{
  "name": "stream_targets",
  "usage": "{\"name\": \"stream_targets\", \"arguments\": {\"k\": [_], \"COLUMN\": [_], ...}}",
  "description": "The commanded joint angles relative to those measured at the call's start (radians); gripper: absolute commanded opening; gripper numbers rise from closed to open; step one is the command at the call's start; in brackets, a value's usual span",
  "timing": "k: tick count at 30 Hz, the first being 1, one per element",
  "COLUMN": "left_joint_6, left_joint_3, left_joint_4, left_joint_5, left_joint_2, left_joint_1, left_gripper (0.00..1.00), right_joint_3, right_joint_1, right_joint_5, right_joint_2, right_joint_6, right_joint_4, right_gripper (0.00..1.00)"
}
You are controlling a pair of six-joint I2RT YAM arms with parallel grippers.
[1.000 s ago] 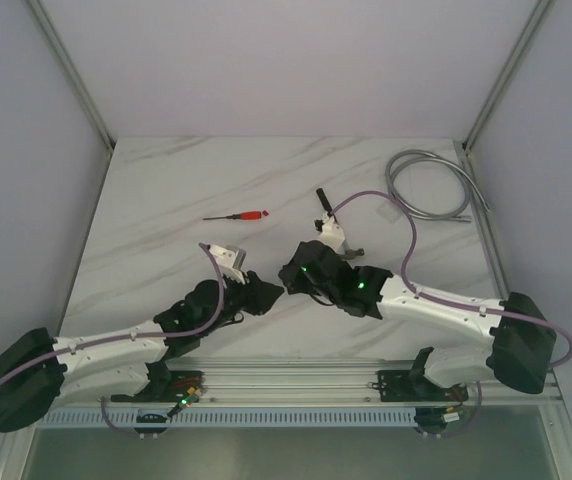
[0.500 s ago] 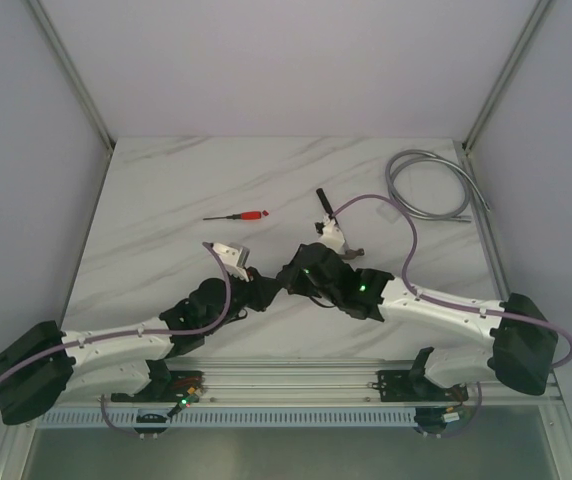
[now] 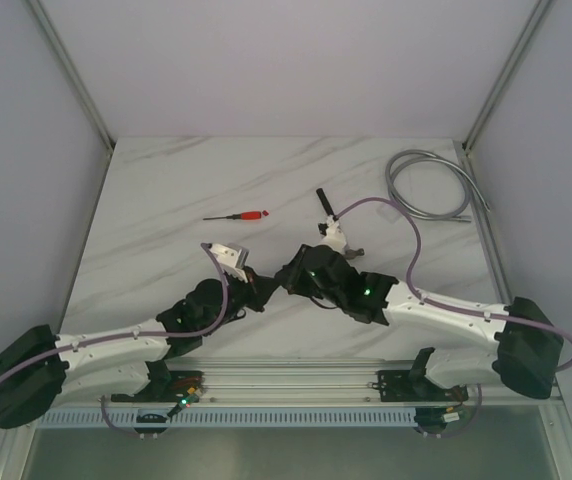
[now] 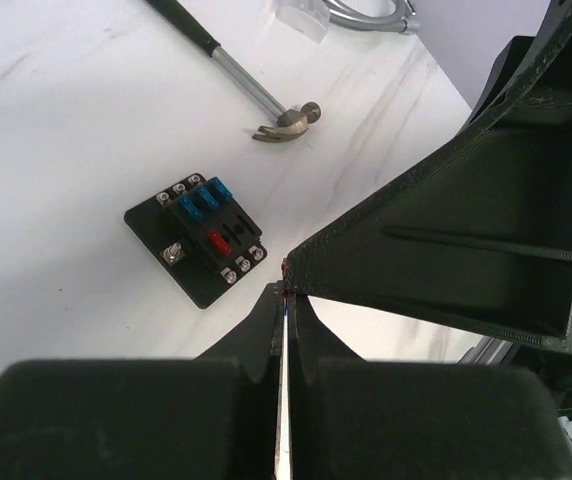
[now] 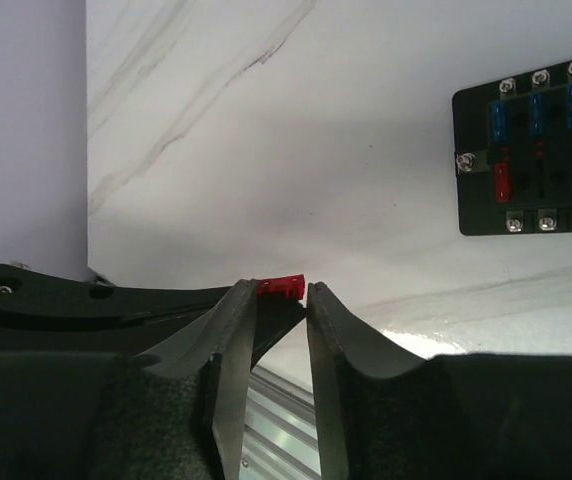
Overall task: Snap on the fuse box
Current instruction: Pick up the fuse from the center of the board.
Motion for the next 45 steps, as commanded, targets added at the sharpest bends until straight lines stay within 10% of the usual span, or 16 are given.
{"name": "stream_targets", "arguments": {"k": [1, 6, 18, 45], "left_joint_6": [0.036, 0.066, 0.129, 0.121], "left_joint_3": [0.026, 0.023, 0.119, 0.169], "left_joint_4": [-0.006, -0.066, -0.108, -0.076], "left_joint_5": [-0.05, -0.071, 0.268, 0.51], "left_joint_2": [-0.049, -0.103, -0.142, -0.166], "left_joint_1": [-0.003, 0.0, 0.019, 0.019], "left_gripper": [0.0, 0.0, 0.0, 0.0], "right_joint_3": [-0.025, -0.022, -0.076, -0.098], "right_joint_1": [-0.024, -0.11, -0.278, -0.376], "right_joint_5": [-0.012, -0.138, -0.765, -1.163], "right_joint_2": [-0.042, -0.104, -0.286, -0.324], "right_joint_6": [-0.06, -0.333, -0.951, -1.044], "right_joint_4": [0.045, 0.127, 0.172, 0.161], "right_gripper": [0.37, 0.52, 0.49, 0.18]}}
